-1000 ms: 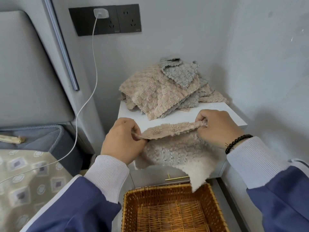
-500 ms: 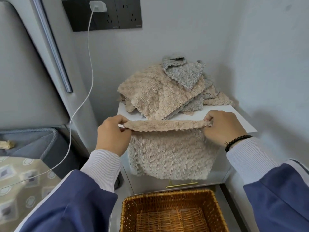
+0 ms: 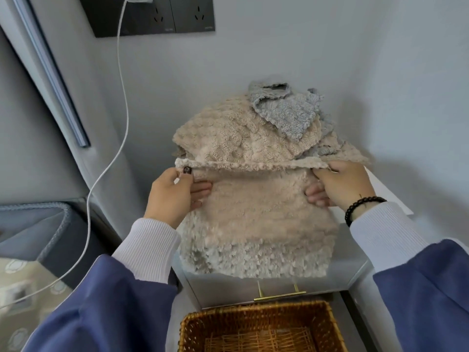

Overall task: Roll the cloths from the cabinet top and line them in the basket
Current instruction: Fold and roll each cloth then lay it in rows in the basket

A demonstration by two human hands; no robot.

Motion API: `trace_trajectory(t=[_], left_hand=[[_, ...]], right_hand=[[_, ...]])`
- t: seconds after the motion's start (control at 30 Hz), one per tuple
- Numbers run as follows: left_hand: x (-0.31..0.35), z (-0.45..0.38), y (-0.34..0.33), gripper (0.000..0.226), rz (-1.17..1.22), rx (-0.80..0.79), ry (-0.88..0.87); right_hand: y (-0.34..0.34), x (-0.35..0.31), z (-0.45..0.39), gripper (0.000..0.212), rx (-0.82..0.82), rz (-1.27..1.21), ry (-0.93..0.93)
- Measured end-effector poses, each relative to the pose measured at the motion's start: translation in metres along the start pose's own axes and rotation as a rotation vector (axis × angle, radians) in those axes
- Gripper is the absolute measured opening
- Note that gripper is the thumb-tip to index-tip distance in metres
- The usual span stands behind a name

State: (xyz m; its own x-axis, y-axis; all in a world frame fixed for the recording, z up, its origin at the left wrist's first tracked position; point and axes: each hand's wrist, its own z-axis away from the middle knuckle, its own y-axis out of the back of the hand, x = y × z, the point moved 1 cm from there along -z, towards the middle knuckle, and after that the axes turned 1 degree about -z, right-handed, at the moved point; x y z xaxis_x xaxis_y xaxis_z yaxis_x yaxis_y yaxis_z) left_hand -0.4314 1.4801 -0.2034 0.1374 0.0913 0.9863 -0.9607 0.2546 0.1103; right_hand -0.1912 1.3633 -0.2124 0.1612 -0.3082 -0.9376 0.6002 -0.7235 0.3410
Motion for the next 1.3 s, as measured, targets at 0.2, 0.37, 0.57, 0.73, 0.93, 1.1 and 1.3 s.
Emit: trace_trajectory(t=[0.2,0.37,0.57,0.73,0.93,1.1,1.3], left_hand=[[0.006,-0.008,-0.001,0.022,0.249,-0.002,-0.068],[0.013,-0.006,-0.004,0.028,0.488,-0.056,-0.042],[0.01,0.0,0.002,0.03,0.3,-0.031,0.061],[0.003,0.005,0.004,0.01,0.117,-0.019,0.108],[-0.004,0.02,0.008,0.036,-0.084,-0.161,0.123],[-0.014,0.028,0.012,0.033,-0.282,-0.25,0.124],[-0.02,0.036,0.018,0.036,-0.409,-0.217,0.006]], right_hand=[[-0.011,0.001,-0.013,0.029,-0.018,-0.272,0.027],[-0.01,-0.007,-0.011,0.016,-0.055,-0.526,-0.008],[0.005,-0.005,-0.002,0.01,-0.118,-0.608,-0.169],[0.017,0.012,-0.003,0.019,-0.127,-0.376,-0.201],[0.03,0.029,-0.001,0.026,-0.028,-0.16,-0.164],[0.032,0.036,0.008,0.05,-0.06,-0.086,-0.124],[0.03,0.03,0.024,0.032,-0.152,0.146,0.012]])
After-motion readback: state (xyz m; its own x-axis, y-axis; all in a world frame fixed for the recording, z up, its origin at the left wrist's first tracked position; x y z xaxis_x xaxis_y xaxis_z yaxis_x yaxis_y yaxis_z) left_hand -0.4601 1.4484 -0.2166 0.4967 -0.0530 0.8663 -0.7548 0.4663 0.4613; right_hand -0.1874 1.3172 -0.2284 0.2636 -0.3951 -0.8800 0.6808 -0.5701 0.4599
